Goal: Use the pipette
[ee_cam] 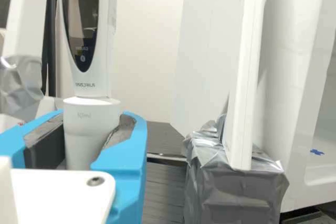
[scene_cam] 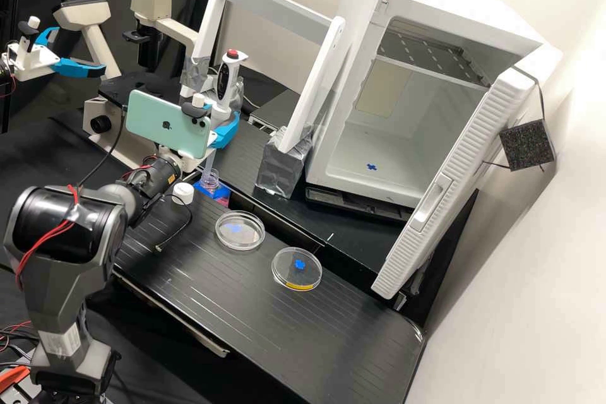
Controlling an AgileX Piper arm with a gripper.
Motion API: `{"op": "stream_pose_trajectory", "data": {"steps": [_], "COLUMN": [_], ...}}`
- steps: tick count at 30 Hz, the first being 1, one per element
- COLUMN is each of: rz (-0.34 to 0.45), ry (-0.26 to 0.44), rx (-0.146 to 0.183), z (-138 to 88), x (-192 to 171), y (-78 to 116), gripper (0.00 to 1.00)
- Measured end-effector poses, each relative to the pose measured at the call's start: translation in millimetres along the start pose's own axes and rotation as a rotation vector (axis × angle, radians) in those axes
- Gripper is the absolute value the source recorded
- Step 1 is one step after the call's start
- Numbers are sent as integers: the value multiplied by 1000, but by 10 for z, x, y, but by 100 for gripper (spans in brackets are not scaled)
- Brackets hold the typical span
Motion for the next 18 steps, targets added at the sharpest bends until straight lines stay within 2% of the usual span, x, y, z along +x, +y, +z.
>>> {"op": "stream_pose_trajectory", "data": {"steps": [4,12,15,18], "rz": [32,102,103,102], "ry": [30,137,164,180], "rx": [16,59,54,24], "z": [-88,-355,-404,-411], "x": [-58,-265,-319,-357], "y": [135,448,525,613], "gripper": [0,0,0,0]}}
